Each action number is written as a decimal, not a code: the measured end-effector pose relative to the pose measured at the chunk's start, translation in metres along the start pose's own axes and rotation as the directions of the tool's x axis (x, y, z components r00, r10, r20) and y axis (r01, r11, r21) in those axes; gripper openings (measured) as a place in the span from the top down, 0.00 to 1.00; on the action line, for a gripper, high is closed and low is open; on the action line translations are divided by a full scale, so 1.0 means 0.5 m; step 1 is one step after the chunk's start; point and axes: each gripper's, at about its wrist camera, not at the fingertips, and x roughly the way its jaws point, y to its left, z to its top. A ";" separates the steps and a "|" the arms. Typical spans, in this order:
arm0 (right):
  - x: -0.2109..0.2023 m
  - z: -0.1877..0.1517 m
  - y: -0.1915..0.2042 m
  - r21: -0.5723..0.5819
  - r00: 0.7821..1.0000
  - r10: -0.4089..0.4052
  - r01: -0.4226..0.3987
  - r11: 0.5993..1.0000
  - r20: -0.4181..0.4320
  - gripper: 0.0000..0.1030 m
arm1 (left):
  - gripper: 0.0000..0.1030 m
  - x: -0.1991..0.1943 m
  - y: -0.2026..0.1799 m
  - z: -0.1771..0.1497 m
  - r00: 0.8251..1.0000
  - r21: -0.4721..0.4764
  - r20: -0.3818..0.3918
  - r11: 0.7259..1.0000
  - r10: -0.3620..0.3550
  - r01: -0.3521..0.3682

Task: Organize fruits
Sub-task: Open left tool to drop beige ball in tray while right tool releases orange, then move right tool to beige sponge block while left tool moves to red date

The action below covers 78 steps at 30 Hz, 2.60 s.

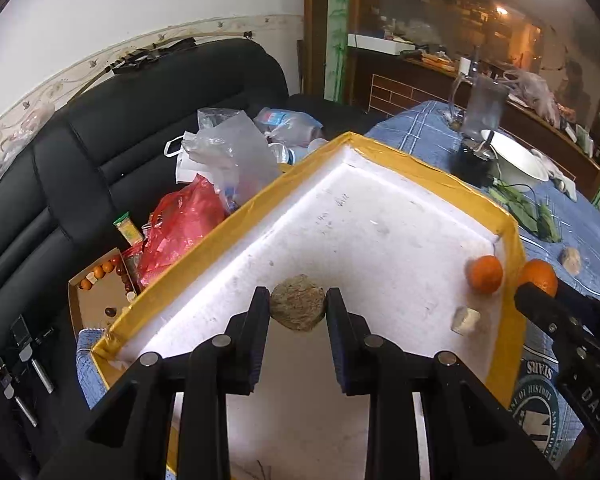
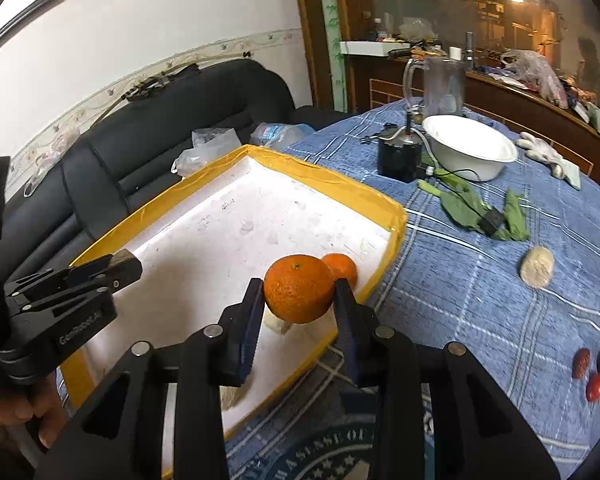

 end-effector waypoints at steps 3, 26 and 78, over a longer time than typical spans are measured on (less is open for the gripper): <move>0.035 0.025 0.005 -0.019 0.999 0.012 -0.012 1.000 -0.032 0.63 | 0.73 0.009 0.003 0.005 1.000 -0.003 -0.017 1.000 0.010 -0.010; 0.148 0.073 0.009 -0.067 0.994 -0.019 0.011 0.998 -0.108 0.63 | 0.73 0.039 0.012 0.010 0.997 -0.004 -0.054 0.998 0.060 -0.060; -0.283 -0.278 -0.593 0.472 0.895 -0.428 0.434 0.768 -0.127 0.47 | 0.24 -0.130 -0.460 -0.189 0.948 0.353 -0.085 0.881 -0.306 0.316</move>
